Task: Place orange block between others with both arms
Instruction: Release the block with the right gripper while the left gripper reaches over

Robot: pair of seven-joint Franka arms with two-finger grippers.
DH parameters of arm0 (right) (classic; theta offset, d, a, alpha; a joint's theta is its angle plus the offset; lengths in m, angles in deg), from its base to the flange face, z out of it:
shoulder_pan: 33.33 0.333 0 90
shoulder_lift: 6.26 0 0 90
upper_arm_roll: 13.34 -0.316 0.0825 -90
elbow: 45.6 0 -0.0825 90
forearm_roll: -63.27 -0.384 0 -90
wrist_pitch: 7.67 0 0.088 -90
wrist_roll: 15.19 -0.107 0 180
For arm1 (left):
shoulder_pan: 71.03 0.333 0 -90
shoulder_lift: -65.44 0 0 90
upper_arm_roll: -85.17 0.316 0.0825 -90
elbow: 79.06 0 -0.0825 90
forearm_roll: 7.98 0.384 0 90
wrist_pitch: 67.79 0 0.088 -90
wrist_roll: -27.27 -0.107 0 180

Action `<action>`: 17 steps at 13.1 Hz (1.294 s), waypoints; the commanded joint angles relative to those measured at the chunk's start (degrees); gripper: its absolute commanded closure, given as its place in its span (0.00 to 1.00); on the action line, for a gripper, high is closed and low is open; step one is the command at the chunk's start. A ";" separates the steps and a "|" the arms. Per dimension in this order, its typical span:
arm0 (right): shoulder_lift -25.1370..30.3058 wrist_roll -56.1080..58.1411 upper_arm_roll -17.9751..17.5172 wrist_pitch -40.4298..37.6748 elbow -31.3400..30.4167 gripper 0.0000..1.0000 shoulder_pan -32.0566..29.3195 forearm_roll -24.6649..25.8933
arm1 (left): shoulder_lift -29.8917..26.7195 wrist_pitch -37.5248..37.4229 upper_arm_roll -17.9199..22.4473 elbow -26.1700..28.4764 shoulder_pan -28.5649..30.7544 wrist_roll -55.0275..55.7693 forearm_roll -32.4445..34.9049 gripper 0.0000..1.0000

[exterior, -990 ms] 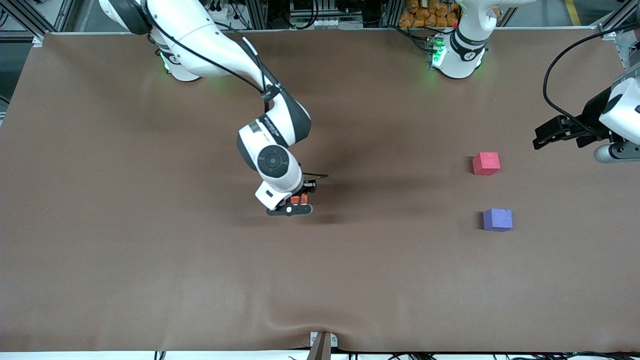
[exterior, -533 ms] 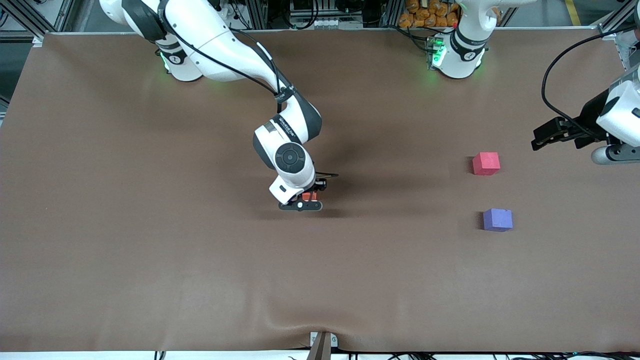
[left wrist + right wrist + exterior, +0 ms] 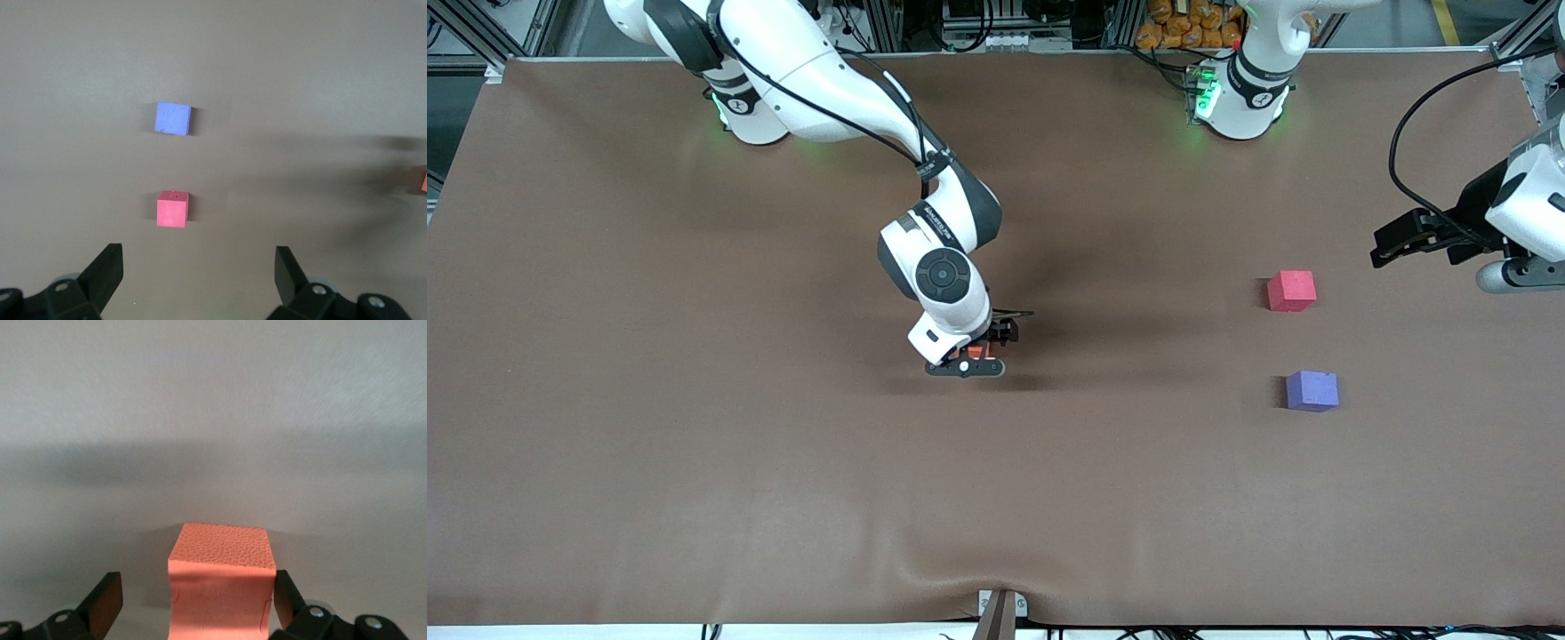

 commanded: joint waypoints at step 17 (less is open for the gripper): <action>38.60 43.70 1.82 -22.40 -18.92 0.00 -41.58 3.74 | 8.90 0.89 -0.08 -7.79 -16.89 18.20 -0.02 0.00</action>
